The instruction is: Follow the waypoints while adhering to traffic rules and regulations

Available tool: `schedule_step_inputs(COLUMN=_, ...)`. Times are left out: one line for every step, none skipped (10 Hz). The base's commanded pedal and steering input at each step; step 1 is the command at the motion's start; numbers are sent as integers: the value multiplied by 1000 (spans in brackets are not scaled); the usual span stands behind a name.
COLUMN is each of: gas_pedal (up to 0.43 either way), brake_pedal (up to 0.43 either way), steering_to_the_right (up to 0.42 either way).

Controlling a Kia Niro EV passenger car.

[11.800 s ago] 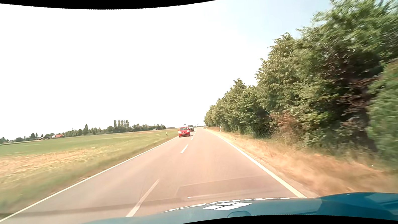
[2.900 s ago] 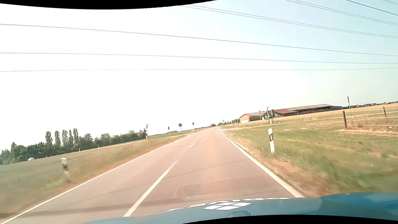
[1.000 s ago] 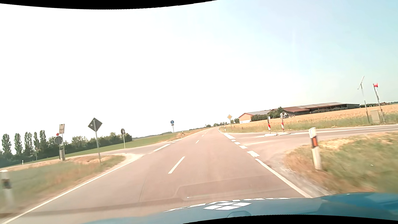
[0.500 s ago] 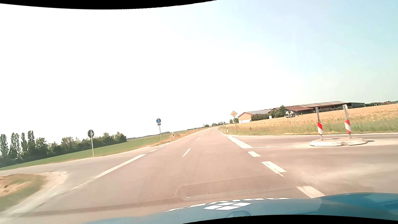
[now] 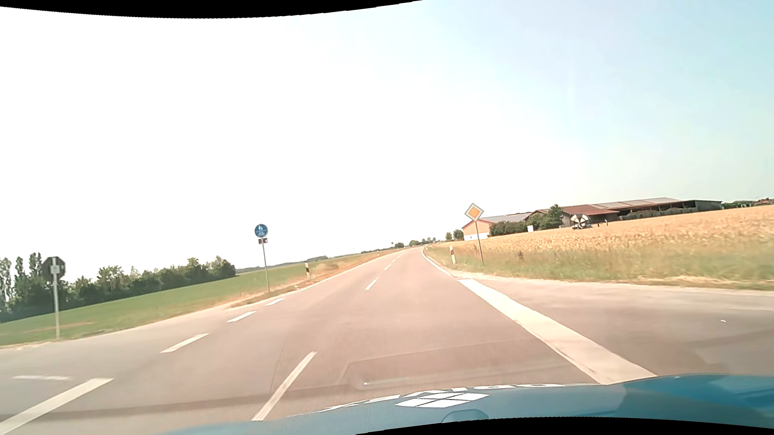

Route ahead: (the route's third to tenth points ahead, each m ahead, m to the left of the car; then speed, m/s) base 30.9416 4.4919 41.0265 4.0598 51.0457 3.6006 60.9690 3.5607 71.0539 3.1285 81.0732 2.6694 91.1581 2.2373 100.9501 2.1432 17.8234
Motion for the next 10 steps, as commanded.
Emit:
schedule_step_inputs(gas_pedal=189, brake_pedal=0, steering_to_the_right=-2)
schedule_step_inputs(gas_pedal=189, brake_pedal=0, steering_to_the_right=-1)
schedule_step_inputs(gas_pedal=189, brake_pedal=0, steering_to_the_right=-1)
schedule_step_inputs(gas_pedal=189, brake_pedal=0, steering_to_the_right=-1)
schedule_step_inputs(gas_pedal=189, brake_pedal=0, steering_to_the_right=-1)
schedule_step_inputs(gas_pedal=189, brake_pedal=0, steering_to_the_right=-1)
schedule_step_inputs(gas_pedal=189, brake_pedal=0, steering_to_the_right=-1)
schedule_step_inputs(gas_pedal=189, brake_pedal=0, steering_to_the_right=-1)
schedule_step_inputs(gas_pedal=189, brake_pedal=0, steering_to_the_right=-1)
schedule_step_inputs(gas_pedal=189, brake_pedal=0, steering_to_the_right=-3)
